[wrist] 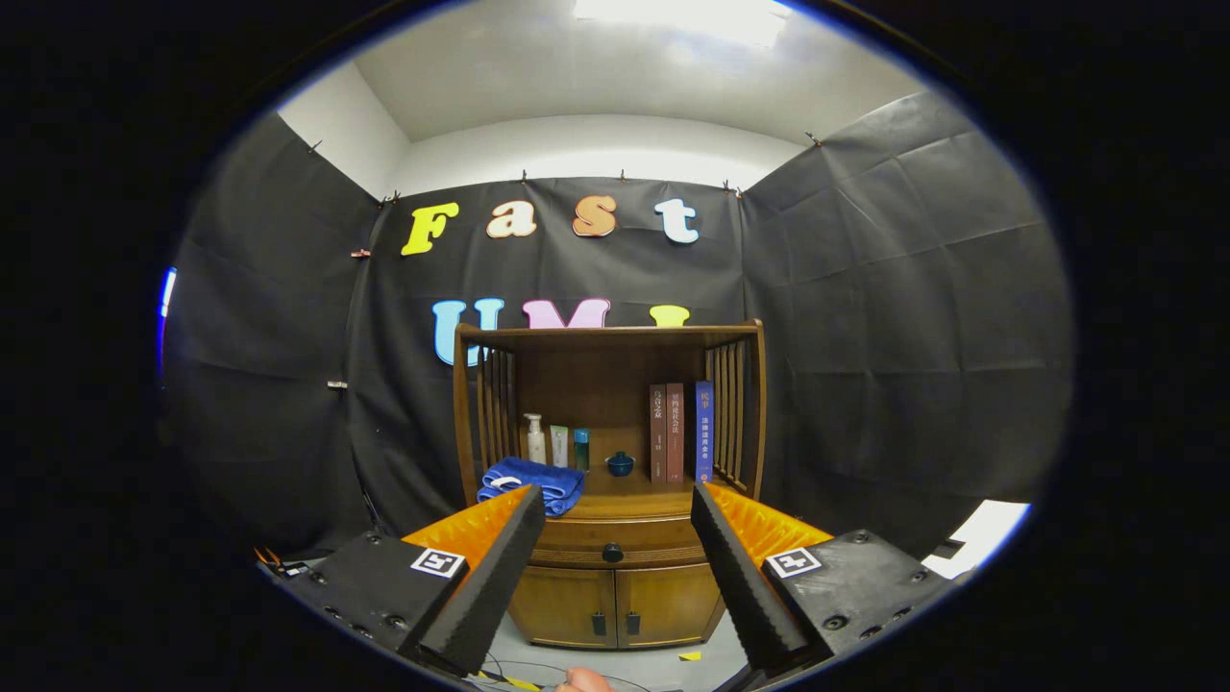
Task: Pull open the drawer, take out the items inside it, and place them on the countertop above the cabinet.
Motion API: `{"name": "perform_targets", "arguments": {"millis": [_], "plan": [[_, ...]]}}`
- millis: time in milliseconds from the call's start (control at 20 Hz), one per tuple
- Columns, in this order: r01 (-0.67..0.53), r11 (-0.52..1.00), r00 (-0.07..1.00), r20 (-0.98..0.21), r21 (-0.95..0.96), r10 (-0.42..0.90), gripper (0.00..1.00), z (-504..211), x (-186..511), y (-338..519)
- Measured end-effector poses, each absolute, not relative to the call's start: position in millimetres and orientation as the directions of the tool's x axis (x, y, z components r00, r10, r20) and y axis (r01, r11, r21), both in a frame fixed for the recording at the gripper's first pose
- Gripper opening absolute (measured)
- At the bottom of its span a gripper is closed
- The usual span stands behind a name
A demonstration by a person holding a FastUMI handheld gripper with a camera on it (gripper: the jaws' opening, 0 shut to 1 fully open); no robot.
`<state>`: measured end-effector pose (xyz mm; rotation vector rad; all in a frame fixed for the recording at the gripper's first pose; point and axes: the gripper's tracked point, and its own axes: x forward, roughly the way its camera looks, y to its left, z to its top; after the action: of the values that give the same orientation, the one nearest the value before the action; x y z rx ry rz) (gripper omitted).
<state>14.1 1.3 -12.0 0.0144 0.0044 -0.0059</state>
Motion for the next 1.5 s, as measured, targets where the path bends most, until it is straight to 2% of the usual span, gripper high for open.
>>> {"name": "perform_targets", "arguments": {"millis": [250,650,900,1150,1500], "plan": [[0.041,0.999,0.999,-0.020,-0.009,-0.041,0.98,-55.8,53.2,-13.6],[0.038,0.999,0.993,-0.114,-0.038,-0.042,0.98,-176.2,137.4,-22.4],[0.015,0.998,0.989,-0.151,0.055,-0.007,0.98,-246.5,193.3,-7.7],[-0.004,0.998,0.976,-0.218,0.060,0.017,0.98,-313.9,249.0,3.9],[-0.012,1.000,0.973,-0.229,0.007,0.013,0.98,-339.2,292.2,15.0]]}}
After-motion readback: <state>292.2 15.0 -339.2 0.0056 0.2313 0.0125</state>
